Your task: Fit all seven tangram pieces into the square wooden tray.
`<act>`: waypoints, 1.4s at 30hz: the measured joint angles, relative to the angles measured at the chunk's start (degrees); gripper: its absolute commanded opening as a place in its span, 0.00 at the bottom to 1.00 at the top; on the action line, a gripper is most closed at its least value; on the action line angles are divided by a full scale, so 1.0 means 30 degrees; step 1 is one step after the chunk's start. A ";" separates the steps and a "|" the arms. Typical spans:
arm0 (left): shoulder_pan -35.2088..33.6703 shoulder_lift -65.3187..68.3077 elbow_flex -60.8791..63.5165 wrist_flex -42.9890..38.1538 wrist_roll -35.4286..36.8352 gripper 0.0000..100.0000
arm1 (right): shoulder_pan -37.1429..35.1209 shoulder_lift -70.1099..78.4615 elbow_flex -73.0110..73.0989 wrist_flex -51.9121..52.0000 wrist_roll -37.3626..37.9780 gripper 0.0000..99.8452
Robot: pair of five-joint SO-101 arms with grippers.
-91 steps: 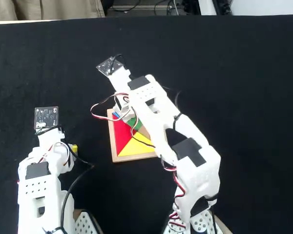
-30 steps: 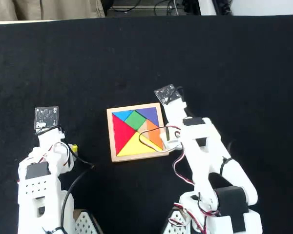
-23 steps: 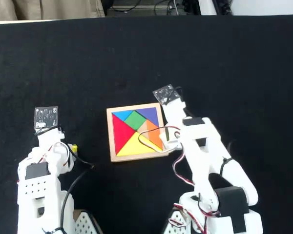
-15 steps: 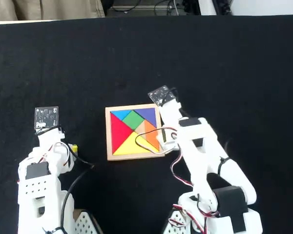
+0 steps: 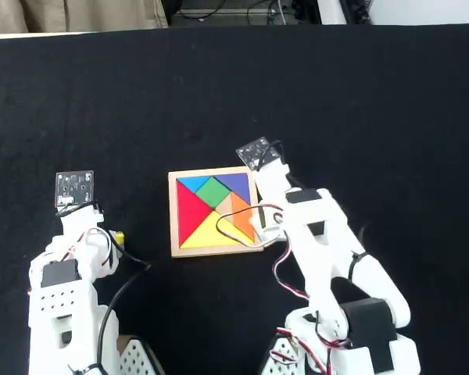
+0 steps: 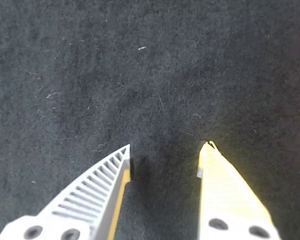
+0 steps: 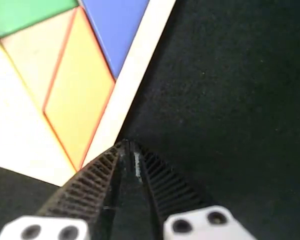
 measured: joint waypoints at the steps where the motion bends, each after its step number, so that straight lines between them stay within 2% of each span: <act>1: 0.0000 0.0000 0.0000 0.0000 0.0000 0.22 | -0.0205 0.0000 0.0147 0.0000 0.0000 0.01; 11: 0.0000 0.0000 0.0000 0.0000 0.0000 0.22 | -0.0996 -0.1905 0.1026 -0.0088 0.0000 0.01; 17: 0.0000 0.0000 0.0000 0.0000 0.0000 0.22 | 0.1495 -0.1905 0.1026 -0.1465 0.0000 0.01; 23: 0.1670 0.0000 -0.0147 -0.0117 0.0000 0.22 | 0.3839 -0.3136 -0.0498 -0.0733 -0.2432 0.01; 29: 0.1758 -0.1143 -0.5011 -0.0557 0.0000 0.22 | 0.3956 -0.6916 -0.3722 0.2051 -0.2667 0.01; 32: 0.1758 -0.2198 -0.5656 -0.2696 0.0000 0.22 | 0.3956 -0.9641 -0.4689 0.2403 -0.2755 0.01; 36: 0.1758 -0.4366 -0.5158 -0.7385 0.0000 0.22 | 0.3839 -1.3714 -0.5011 0.2256 -0.2755 0.01; 42: 0.1758 -0.9553 -0.0908 -1.4535 0.0000 0.22 | 0.2637 -2.0366 -0.3165 -0.1377 -0.2813 0.01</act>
